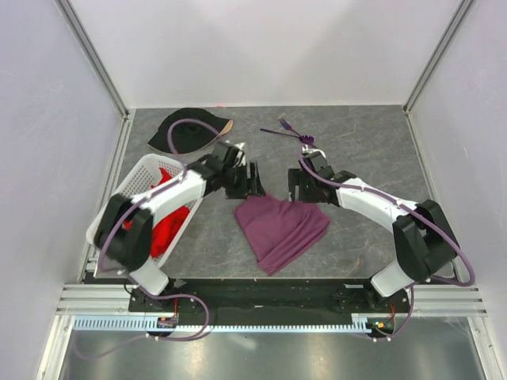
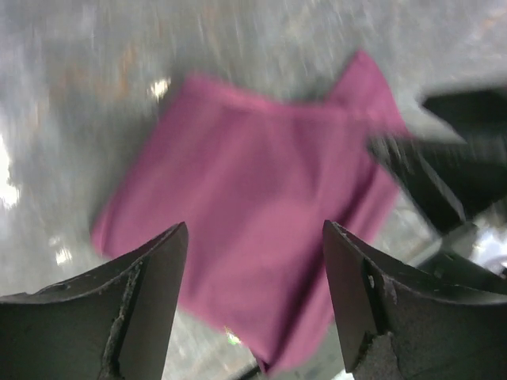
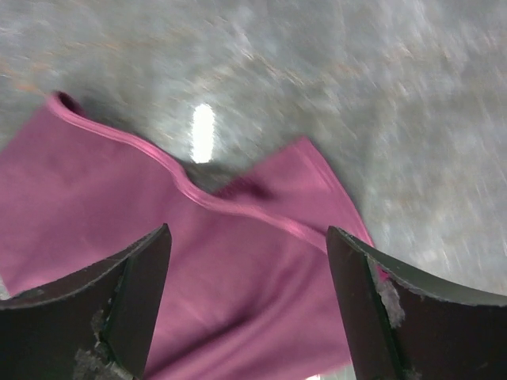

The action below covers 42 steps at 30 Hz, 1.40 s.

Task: Fold the napkin into a case and place the utensils inside
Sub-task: Move the crumpled napkin to the center of the board, then pick up the crumpled napkin from the center of the board.

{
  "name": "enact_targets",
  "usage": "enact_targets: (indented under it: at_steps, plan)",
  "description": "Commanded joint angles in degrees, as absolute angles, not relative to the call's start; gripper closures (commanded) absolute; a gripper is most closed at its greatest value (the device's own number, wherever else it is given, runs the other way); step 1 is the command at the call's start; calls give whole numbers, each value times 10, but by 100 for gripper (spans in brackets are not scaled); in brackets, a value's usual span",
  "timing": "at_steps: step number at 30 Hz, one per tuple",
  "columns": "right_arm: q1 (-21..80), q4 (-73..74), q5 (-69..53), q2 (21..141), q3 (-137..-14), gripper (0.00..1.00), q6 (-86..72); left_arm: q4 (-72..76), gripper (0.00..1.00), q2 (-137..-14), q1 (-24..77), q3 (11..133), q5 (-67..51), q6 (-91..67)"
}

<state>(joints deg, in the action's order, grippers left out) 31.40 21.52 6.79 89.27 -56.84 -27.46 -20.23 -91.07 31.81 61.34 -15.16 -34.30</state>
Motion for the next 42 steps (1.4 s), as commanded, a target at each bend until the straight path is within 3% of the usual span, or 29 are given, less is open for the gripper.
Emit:
enact_targets:
  at_steps: [1, 8, 13, 16, 22, 25, 31, 34, 35, 37, 38, 40, 41, 42]
  plan:
    - [302, 274, 107, 838, -533, 10, -338, -273, 23, -1030, 327, 725, -124, -236]
    - [293, 282, 105, 779, -449, 5, -356, -320, 22, -1122, 334, 824, -132, -176]
    - [293, 257, 58, 792, -444, 9, -330, -331, 23, -1158, 338, 848, -130, -175]
    - [308, 254, 77, 796, -456, 15, -323, -338, 32, -1176, 338, 853, -136, -177]
    - [344, 244, 105, 814, -468, 16, -318, -359, 67, -1184, 338, 857, -113, -180]
    - [345, 236, 111, 829, -470, 17, -320, -359, 90, -1170, 338, 857, -108, -188]
    - [345, 200, 75, 862, -488, 20, -300, -363, 98, -1126, 339, 859, -146, -196]
    - [345, 183, 62, 871, -492, 46, -294, -363, 98, -1101, 338, 855, -177, -206]
    - [345, 177, 61, 872, -492, 59, -294, -363, 98, -1089, 338, 853, -184, -208]
    - [345, 171, 62, 878, -498, 67, -296, -363, 98, -1075, 339, 852, -190, -214]
    - [345, 173, 63, 880, -503, 79, -296, -364, 98, -1059, 338, 851, -194, -215]
    - [345, 189, 70, 883, -521, 90, -291, -366, 98, -1042, 338, 853, -194, -221]
    - [344, 193, 73, 882, -530, 100, -288, -370, 98, -1035, 335, 857, -192, -224]
    - [345, 206, 76, 882, -540, 100, -285, -373, 98, -1016, 332, 860, -192, -227]
